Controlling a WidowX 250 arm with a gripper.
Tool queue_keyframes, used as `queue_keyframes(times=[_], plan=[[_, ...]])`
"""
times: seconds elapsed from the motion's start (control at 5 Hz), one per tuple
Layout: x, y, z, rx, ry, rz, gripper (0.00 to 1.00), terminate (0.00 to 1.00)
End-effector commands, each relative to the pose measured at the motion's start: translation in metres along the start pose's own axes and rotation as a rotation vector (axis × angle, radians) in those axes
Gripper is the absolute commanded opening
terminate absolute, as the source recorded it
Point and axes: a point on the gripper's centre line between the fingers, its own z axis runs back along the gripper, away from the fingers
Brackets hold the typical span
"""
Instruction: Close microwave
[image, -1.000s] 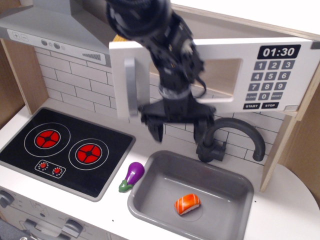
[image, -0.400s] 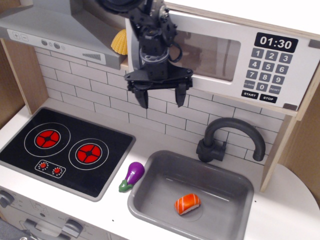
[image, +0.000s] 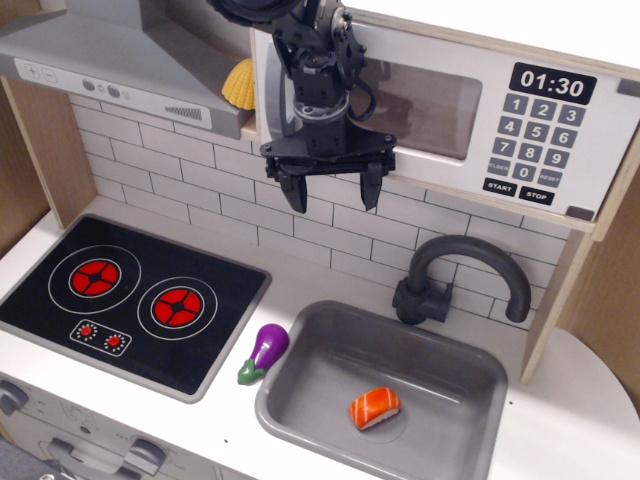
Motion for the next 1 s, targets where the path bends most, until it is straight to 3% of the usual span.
queue_keyframes(times=[0.0, 0.6, 0.8], plan=[[0.0271, 0.0009, 0.0193, -0.012, -0.067, 0.019, 1.0, 0.0], [0.0293, 0.0021, 0.0176, -0.019, -0.057, 0.041, 1.0, 0.0], [0.0293, 0.0021, 0.0176, -0.019, -0.057, 0.041, 1.0, 1.0]])
